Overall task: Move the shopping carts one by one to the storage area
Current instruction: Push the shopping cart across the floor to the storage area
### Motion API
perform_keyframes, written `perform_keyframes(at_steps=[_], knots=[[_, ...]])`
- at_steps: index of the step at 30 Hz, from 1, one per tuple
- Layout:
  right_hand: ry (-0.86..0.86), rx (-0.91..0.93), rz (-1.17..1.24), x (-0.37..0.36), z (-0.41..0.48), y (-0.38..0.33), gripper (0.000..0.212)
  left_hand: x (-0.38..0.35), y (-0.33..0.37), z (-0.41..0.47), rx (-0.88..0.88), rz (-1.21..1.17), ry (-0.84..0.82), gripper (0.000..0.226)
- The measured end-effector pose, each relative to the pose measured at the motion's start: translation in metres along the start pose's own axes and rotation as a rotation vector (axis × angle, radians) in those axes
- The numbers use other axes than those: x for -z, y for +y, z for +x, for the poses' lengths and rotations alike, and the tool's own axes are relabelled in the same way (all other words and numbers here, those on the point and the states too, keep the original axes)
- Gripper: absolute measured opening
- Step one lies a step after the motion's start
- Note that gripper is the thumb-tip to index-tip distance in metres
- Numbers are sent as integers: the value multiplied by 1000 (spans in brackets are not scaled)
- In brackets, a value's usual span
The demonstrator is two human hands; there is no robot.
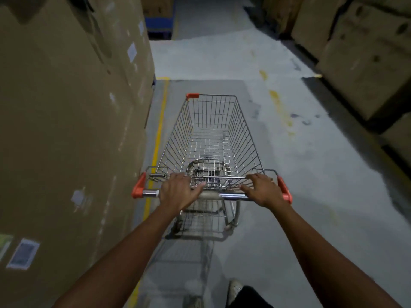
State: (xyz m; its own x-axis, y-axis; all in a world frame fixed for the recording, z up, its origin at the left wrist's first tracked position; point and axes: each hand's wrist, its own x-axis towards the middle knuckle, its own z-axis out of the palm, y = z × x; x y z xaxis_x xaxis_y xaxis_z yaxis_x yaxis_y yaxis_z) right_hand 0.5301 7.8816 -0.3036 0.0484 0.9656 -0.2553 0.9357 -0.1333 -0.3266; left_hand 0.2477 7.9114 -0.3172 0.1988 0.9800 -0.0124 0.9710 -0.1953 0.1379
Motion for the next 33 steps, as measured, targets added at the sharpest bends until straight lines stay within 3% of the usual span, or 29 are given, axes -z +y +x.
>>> perform_keyframes(at_steps=[9, 23, 27, 33], knots=[[122, -183, 20, 31, 55, 66, 58, -7, 61, 115, -156, 32, -20, 79], [160, -394, 89, 113, 167, 180, 58, -18, 195, 325, -389, 46, -95, 87], [198, -479, 74, 129, 197, 203, 59, -19, 228, 383, -470, 48, -109, 75], [218, -639, 145, 156, 247, 245, 58, -27, 285, 467, -637, 81, -120, 99]])
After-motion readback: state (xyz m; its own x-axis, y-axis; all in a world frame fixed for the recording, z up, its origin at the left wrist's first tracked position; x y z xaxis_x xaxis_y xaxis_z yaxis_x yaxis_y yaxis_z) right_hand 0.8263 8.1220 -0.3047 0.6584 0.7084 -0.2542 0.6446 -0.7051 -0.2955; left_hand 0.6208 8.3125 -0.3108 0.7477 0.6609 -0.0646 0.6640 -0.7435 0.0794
